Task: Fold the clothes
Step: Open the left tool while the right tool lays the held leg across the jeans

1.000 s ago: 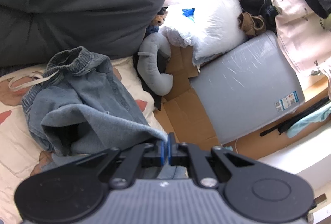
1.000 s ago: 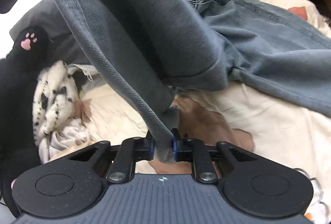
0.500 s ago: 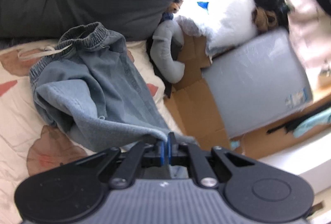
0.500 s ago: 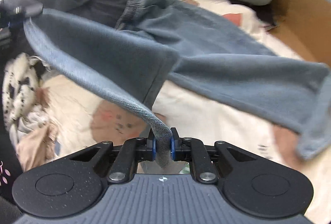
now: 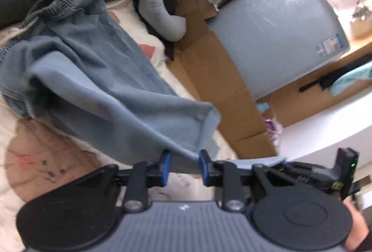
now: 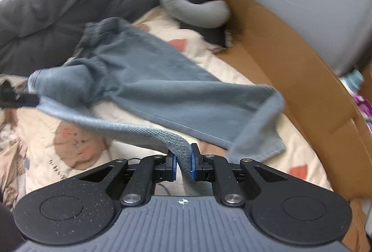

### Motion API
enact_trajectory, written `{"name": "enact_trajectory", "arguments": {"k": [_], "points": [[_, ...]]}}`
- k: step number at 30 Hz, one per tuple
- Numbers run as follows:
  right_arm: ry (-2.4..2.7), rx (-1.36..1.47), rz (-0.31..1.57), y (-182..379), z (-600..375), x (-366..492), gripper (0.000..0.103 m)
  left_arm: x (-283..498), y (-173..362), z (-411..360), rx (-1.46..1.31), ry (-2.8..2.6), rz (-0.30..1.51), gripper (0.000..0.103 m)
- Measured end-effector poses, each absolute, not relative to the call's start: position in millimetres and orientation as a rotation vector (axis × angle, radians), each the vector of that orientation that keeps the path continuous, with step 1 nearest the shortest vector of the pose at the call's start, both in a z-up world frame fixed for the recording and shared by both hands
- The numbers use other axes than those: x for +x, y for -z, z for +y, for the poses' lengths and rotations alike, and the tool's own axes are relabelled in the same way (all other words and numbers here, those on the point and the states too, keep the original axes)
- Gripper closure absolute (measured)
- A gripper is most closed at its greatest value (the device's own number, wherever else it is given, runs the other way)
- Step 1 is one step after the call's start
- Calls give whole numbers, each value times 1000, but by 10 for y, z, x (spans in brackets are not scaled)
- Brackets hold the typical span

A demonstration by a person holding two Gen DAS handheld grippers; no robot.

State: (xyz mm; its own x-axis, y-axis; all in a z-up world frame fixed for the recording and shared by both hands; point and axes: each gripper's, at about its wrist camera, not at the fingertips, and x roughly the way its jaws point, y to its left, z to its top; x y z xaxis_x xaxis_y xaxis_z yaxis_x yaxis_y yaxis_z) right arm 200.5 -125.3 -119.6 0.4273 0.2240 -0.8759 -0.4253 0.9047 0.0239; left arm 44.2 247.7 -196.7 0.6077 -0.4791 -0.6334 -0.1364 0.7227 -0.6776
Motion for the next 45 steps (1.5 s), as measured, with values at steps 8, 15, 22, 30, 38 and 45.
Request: {"name": "enact_trajectory", "arguments": {"k": [8, 15, 22, 30, 38, 45], "points": [[-252, -74, 1050, 1298, -2008, 1853, 94, 198, 2304, 3052, -742, 20, 1004, 75], [-145, -3, 1028, 1325, -2451, 1633, 94, -22, 2384, 3378, -766, -99, 1006, 66], [-35, 50, 978, 1272, -2756, 1330, 95, 5, 2376, 3448, -753, -108, 999, 55], [-13, 106, 967, 1261, -2790, 997, 95, 79, 2474, 3478, -742, -141, 1050, 53], [-24, 128, 918, 1097, -2765, 706, 95, 85, 2222, 3535, -707, -163, 1039, 53], [6, 178, 929, 1206, -2975, 641, 95, 12, 2158, 3606, -683, -186, 1048, 53]]}}
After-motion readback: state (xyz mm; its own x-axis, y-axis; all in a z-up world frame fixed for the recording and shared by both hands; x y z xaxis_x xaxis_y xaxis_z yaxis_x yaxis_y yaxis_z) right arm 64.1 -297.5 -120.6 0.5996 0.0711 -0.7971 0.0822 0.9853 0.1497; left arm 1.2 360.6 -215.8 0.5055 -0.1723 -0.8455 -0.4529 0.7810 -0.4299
